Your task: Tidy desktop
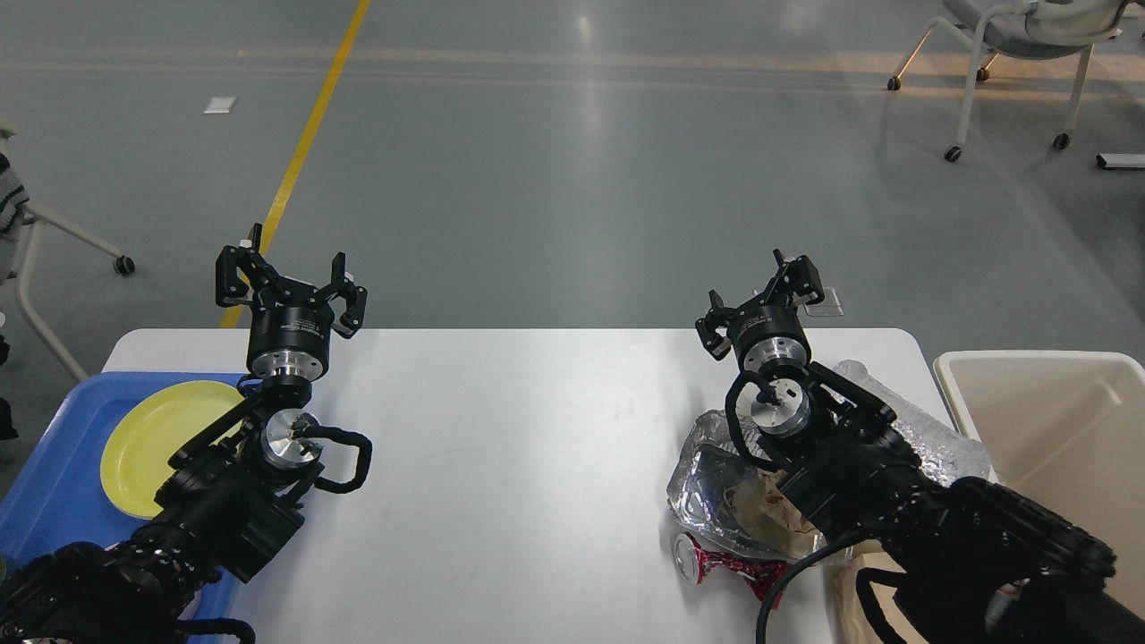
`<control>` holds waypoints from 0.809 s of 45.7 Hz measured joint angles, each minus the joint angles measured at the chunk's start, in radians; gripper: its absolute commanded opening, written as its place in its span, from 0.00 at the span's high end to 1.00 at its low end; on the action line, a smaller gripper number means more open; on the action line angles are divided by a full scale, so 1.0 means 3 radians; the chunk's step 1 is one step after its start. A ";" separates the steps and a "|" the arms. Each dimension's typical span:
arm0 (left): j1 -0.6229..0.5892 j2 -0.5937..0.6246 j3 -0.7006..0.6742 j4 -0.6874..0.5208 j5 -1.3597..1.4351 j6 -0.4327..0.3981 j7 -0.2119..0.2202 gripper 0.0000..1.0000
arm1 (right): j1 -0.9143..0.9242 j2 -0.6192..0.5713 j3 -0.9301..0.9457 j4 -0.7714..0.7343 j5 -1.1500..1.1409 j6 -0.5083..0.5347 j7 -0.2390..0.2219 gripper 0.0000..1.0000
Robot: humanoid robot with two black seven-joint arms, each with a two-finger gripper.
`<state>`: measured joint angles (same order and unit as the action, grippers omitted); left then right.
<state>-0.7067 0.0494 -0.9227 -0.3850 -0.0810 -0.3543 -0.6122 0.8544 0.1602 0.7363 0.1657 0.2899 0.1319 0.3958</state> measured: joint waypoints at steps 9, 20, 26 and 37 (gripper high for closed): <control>0.0001 0.0000 0.0007 0.0019 0.0024 0.0003 -0.0048 0.00 | 0.0000 -0.0001 0.0000 0.0000 0.0000 0.0000 0.0000 0.00; 0.0008 -0.0001 0.0003 0.0020 0.0024 0.0002 -0.0055 0.00 | 0.0000 -0.0001 0.0000 0.0000 0.0000 0.0000 0.0000 0.00; 0.0008 -0.0001 0.0003 0.0020 0.0024 0.0001 -0.0056 0.00 | 0.0000 -0.0002 0.0000 0.0000 0.0000 0.0000 0.0000 0.00; 0.0009 -0.0001 0.0003 0.0020 0.0024 0.0000 -0.0056 0.00 | 0.0000 -0.0002 0.0000 0.0000 0.0000 0.0000 0.0000 0.00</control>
<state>-0.7041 0.0491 -0.9219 -0.3789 -0.0736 -0.3544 -0.6289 0.8544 0.1595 0.7363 0.1657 0.2899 0.1319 0.3959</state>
